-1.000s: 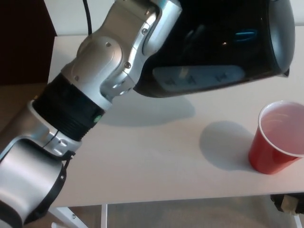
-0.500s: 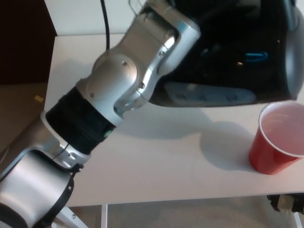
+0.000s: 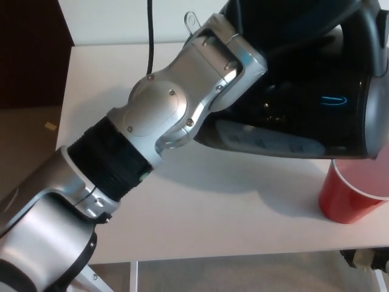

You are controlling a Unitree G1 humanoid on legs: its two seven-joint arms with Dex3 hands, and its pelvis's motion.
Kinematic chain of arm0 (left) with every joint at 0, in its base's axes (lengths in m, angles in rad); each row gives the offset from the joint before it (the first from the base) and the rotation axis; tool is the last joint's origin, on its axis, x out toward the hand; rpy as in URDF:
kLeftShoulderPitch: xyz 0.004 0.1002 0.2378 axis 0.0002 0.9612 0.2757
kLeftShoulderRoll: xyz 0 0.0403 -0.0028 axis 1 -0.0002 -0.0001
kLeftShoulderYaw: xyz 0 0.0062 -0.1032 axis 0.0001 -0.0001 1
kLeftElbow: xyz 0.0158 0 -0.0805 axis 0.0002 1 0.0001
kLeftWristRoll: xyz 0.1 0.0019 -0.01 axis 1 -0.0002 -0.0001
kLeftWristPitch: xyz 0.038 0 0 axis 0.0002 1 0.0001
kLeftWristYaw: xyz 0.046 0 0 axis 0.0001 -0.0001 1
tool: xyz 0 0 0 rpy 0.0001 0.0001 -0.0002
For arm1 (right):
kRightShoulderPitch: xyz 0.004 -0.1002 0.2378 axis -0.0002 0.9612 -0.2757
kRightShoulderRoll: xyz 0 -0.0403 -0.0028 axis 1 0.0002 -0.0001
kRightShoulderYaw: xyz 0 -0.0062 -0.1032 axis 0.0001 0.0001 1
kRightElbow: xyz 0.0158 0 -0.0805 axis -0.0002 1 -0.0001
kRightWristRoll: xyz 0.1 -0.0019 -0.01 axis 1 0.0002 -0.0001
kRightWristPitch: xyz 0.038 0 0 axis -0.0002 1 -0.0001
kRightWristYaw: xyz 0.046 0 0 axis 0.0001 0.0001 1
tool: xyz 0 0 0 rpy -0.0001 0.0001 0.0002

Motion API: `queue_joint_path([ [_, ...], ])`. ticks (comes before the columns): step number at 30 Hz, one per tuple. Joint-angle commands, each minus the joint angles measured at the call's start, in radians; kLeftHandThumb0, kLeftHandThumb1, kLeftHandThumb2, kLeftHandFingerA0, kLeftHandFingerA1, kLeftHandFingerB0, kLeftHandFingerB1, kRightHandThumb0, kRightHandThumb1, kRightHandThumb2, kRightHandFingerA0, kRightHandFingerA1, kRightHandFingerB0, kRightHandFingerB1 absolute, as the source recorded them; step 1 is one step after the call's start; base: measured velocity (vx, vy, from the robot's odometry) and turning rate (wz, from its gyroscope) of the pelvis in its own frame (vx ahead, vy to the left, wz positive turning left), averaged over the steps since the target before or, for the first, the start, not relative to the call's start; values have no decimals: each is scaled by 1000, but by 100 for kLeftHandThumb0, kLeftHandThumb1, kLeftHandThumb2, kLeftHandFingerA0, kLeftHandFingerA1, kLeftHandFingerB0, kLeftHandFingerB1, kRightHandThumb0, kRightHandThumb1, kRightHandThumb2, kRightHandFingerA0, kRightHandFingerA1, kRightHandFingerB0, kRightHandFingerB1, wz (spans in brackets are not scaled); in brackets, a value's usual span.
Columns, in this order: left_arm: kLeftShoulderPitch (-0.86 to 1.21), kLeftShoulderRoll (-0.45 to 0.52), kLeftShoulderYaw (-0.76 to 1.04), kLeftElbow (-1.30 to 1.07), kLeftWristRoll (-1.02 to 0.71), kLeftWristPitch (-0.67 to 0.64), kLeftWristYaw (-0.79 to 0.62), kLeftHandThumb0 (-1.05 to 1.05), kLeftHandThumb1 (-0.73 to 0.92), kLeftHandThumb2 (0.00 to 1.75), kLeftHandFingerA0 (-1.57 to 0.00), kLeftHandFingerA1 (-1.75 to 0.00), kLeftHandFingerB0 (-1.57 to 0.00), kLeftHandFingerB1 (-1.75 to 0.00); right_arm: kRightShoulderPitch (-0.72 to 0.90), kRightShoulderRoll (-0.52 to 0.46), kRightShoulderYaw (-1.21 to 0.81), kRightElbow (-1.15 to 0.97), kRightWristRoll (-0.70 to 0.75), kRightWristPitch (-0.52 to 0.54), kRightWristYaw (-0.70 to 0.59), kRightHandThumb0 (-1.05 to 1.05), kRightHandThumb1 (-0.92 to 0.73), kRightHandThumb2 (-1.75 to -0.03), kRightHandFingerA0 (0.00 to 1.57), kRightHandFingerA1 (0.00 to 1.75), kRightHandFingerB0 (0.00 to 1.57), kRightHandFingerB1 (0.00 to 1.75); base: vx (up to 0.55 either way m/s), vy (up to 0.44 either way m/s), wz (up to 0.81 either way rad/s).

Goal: The robot walk towards a table in front and uses its left hand to pick up the pot from the base and pour water to the cup on the right hand side

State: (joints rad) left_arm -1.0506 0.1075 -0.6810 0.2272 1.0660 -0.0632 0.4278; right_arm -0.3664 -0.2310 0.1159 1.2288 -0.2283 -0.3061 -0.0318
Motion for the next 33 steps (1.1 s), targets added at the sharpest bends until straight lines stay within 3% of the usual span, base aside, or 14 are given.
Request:
queue_joint_path([
  [1,-66,17,-10,37,64,-73,74,-38,46,54,-120,-134,-97,-50,-16,0,-4,6,-3,27,-5,-59,-81,-63,51,83,42,58,0,0,0],
  [13,-135,43,-18,75,105,-115,81,-42,50,56,-119,-134,-95,-50,-15,1,0,2,-7,32,-6,-58,-82,-64,50,77,41,56,0,0,0],
  [14,-150,49,-21,68,110,-122,53,-49,44,68,-120,-134,-88,-56,-15,0,1,2,-9,32,-9,-59,-81,-63,52,83,41,57,0,0,0],
  [19,-199,59,-28,72,116,-158,39,-54,41,69,-124,-126,-86,-56,-18,-5,4,4,-13,24,-10,-62,-80,-63,51,82,41,57,0,0,0],
  [20,-210,56,-30,79,110,-171,36,-51,50,56,-123,-130,-93,-48,-16,-5,1,4,-9,21,-6,-61,-81,-64,51,81,40,57,0,0,0],
  [24,-211,38,-36,84,112,-171,44,-54,60,58,-124,-131,-93,-47,0,-4,-6,4,0,14,1,-60,-81,-63,50,81,41,58,0,0,0],
  [25,-205,28,-42,85,126,-160,61,-54,43,84,-129,-126,-92,-67,9,-4,-6,5,1,19,5,-61,-80,-64,49,79,40,56,0,0,0],
  [26,-203,24,-44,86,133,-156,69,-54,43,84,-129,-126,-92,-67,11,-4,-6,5,1,22,6,-61,-80,-64,49,79,40,56,0,0,0],
  [27,-197,11,-45,86,127,-157,68,-55,55,57,-123,-132,-97,-48,20,-8,3,6,-8,25,9,-61,-82,-65,49,78,38,55,0,0,0],
  [31,-173,-18,-65,75,148,-144,62,-51,50,56,-121,-135,-97,-49,61,-16,26,9,-30,32,-2,-61,-82,-64,49,75,39,55,0,0,0],
  [32,-165,-26,-77,67,160,-137,48,-51,50,56,-118,-138,-97,-49,67,-18,53,15,-56,85,-14,-67,-67,-107,32,64,32,60,0,0,0],
  [33,-162,-29,-81,64,164,-135,42,-51,50,56,-118,-138,-97,-49,68,-19,64,16,-67,106,-19,-67,-67,-107,32,64,32,60,0,0,0],
])
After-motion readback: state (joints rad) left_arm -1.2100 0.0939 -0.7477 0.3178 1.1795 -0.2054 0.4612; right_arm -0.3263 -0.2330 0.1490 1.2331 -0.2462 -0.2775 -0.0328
